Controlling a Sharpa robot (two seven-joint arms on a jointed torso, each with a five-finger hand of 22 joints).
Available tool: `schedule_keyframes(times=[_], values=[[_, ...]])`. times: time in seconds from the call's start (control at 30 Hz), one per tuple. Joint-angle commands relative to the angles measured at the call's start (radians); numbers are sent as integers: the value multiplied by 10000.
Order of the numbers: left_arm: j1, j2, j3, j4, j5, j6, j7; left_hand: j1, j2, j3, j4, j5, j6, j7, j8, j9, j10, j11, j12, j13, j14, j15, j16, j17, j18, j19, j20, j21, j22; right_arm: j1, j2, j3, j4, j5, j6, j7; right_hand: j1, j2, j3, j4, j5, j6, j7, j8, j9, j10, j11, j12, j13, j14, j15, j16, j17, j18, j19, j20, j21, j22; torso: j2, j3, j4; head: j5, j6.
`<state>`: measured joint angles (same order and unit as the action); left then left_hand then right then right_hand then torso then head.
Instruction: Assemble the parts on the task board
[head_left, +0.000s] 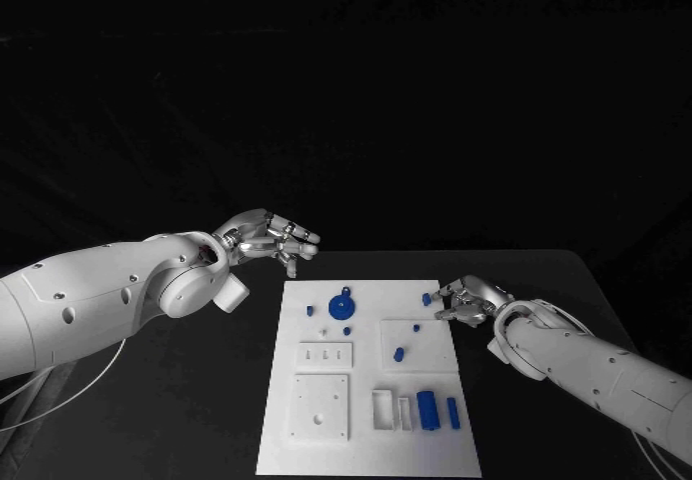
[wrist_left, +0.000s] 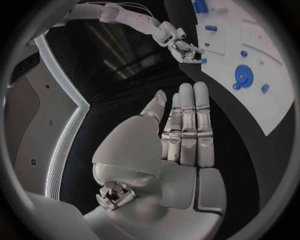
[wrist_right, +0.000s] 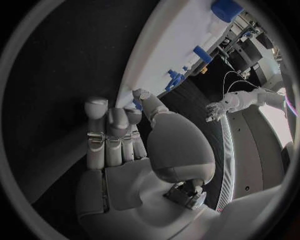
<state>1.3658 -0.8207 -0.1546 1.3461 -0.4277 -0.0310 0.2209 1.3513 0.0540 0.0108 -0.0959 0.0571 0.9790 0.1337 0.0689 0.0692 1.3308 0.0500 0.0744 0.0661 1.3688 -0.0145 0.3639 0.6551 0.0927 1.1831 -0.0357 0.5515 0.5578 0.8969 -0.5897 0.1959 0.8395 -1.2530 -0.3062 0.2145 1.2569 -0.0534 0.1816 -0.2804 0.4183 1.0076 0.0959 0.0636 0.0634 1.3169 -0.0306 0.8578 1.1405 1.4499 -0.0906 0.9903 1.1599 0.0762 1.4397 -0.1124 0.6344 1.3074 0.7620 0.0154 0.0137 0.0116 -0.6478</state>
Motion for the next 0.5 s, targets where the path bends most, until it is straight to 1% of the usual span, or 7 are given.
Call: schedule_keyframes(times=[0.03,0.2,0.23,0.27,0.33,0.4,0.5], values=[[0,-7,6,70,-19,161,8,-67,-72,-7,-28,-21,-24,21,-30,-2,-78,14,-58,-13,81,5,-53,10,-16,61,11,-55,9,-22,58,-12,-35,-159,-254,-246,-13,115,-77,-3,-30,-51,17,-15,12,32,40,-14,0,42,32,-36,12,-114,15,59,-38,753,53,-11,57,-16,18],[2,-2,7,96,-51,154,-6,-72,-64,-9,-17,-20,-26,21,-30,-1,-81,15,-57,-13,85,6,-60,19,-15,64,12,-62,16,-25,138,-13,-60,-159,-390,-365,-50,168,-160,7,-73,-57,74,-17,10,36,112,7,7,56,80,-26,19,-88,41,96,-58,755,66,-43,97,54,27],[3,-1,7,100,-56,154,-7,-72,-64,-9,-17,-20,-26,21,-30,-1,-81,15,-57,-13,85,6,-60,19,-15,64,12,-62,16,-25,154,-13,-68,-161,-412,-383,-49,170,-162,7,-74,-61,75,-17,10,36,113,8,7,57,80,-25,20,-87,42,98,-59,755,76,-45,109,55,30],[4,-2,7,105,-59,155,-9,-72,-64,-9,-17,-20,-26,21,-30,-1,-81,15,-57,-13,85,6,-60,19,-15,64,12,-62,16,-25,164,-13,-72,-162,-428,-398,-43,183,-176,4,-80,-83,80,-18,10,35,117,10,6,61,83,-18,25,-77,47,106,-67,755,75,-37,102,63,27],[5,-5,8,118,-65,158,-18,-72,-64,-9,-17,-20,-26,21,-30,-1,-81,15,-57,-13,85,6,-60,19,-15,64,12,-62,16,-25,190,-13,-79,-165,-468,-429,-41,213,-177,7,-100,-78,89,-15,12,37,122,20,9,63,89,-15,27,-71,53,111,-63,758,93,-44,129,74,39],[6,-6,8,124,-70,163,-25,-72,-64,-9,-17,-20,-26,21,-30,-1,-81,15,-57,-13,85,6,-60,19,-15,64,12,-62,16,-24,219,-13,-87,-168,-514,-460,-42,230,-172,9,-116,-75,91,-14,12,37,125,22,9,65,91,-12,28,-67,55,114,-68,758,91,-35,131,76,46],[6,-1,8,123,-75,166,-35,-72,-64,-9,-17,-20,-26,21,-30,-1,-81,15,-57,-13,85,6,-60,19,-15,64,12,-62,16,-22,259,-13,-108,-172,-584,-492,-54,259,-148,5,-134,-49,100,-14,12,37,137,28,8,73,98,-6,31,-56,62,122,-76,759,101,-45,165,33,68]])
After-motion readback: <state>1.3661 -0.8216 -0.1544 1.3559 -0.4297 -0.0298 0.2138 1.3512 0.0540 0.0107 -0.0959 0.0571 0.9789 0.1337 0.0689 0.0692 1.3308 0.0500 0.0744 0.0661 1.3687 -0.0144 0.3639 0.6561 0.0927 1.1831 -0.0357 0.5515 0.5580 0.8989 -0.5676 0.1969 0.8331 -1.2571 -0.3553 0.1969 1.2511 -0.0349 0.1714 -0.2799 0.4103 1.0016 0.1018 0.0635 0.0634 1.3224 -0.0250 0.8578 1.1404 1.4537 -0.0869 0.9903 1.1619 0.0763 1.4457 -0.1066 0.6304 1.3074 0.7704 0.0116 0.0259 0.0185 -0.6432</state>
